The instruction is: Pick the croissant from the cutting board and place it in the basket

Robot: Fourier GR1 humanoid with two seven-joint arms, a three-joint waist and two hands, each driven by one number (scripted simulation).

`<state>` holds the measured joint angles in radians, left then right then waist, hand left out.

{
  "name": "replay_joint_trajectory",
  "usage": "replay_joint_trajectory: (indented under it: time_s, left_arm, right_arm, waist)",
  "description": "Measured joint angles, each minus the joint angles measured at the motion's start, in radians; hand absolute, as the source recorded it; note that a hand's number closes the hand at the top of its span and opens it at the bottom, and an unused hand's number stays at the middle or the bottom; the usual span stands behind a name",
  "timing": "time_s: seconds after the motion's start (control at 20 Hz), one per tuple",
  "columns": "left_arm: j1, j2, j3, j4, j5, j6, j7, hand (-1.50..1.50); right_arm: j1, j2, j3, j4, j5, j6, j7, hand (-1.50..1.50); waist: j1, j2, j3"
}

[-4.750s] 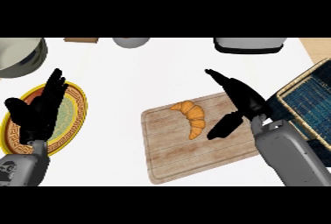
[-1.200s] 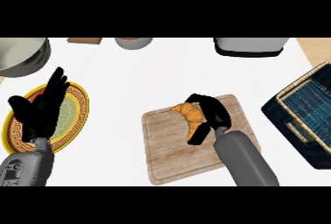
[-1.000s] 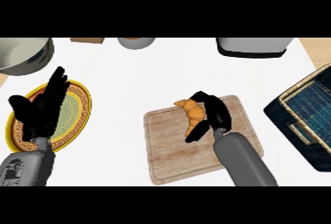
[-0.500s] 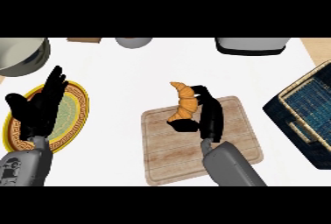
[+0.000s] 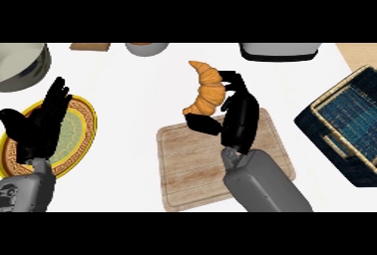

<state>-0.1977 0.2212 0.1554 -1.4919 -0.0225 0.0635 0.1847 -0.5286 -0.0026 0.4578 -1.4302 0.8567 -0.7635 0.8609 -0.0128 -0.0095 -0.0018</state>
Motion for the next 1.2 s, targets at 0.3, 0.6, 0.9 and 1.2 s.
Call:
replay_joint_trajectory:
  time_s: [0.3, 0.6, 0.9, 1.2]
  left_arm:
    - [0.014, -0.004, 0.0, -0.008, 0.005, -0.008, -0.004, 0.0]
    - [-0.023, -0.015, -0.007, 0.024, -0.01, 0.004, -0.01, 0.0]
    - [-0.013, -0.02, -0.011, 0.01, -0.01, 0.002, -0.008, 0.0]
    - [-0.013, -0.027, -0.016, 0.011, -0.018, 0.007, -0.011, 0.0]
  right_arm:
    - [-0.119, -0.013, -0.139, -0.129, 0.149, 0.159, 0.178, 1.5]
    - [-0.228, -0.049, -0.302, -0.154, 0.189, 0.226, 0.204, 1.5]
    - [-0.343, -0.134, -0.446, -0.073, 0.169, 0.298, 0.206, 1.5]
    - [-0.392, -0.213, -0.508, 0.025, 0.156, 0.372, 0.187, 1.5]
  waist:
    - [0.003, 0.003, 0.001]
    - [0.008, 0.007, 0.001]
    - [0.015, 0.008, 0.001]
    - [0.016, 0.009, 0.001]
